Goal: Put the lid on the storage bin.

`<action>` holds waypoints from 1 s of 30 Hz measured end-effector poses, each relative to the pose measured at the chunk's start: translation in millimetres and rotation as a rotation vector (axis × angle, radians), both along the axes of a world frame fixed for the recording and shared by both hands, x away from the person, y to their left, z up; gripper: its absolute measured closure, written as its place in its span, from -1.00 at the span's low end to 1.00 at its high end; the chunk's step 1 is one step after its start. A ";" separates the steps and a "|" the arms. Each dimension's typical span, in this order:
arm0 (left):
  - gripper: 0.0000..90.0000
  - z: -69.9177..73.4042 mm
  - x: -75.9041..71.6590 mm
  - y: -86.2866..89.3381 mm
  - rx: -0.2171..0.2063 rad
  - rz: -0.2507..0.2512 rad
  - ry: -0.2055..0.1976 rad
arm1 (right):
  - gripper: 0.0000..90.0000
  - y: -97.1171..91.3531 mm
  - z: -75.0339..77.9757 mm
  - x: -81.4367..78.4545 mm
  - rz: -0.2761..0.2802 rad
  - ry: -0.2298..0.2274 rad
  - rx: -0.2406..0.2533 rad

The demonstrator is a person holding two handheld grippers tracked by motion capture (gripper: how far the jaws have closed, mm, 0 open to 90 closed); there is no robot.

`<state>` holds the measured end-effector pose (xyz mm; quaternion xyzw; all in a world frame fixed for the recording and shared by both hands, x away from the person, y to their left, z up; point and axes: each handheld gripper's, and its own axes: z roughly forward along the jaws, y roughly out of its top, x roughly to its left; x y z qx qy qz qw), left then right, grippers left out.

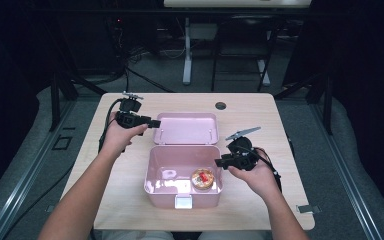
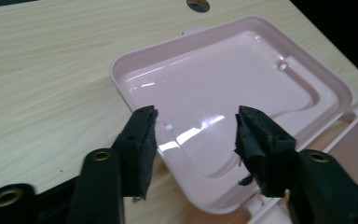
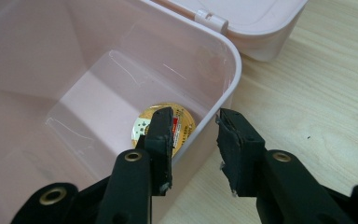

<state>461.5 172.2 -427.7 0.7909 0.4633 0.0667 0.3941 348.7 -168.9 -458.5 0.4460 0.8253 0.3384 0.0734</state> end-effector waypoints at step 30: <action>-0.01 -16.1 31.1 1.3 0.007 0.073 0.024 | 0.44 0.3 -1.5 0.4 0.000 0.003 0.000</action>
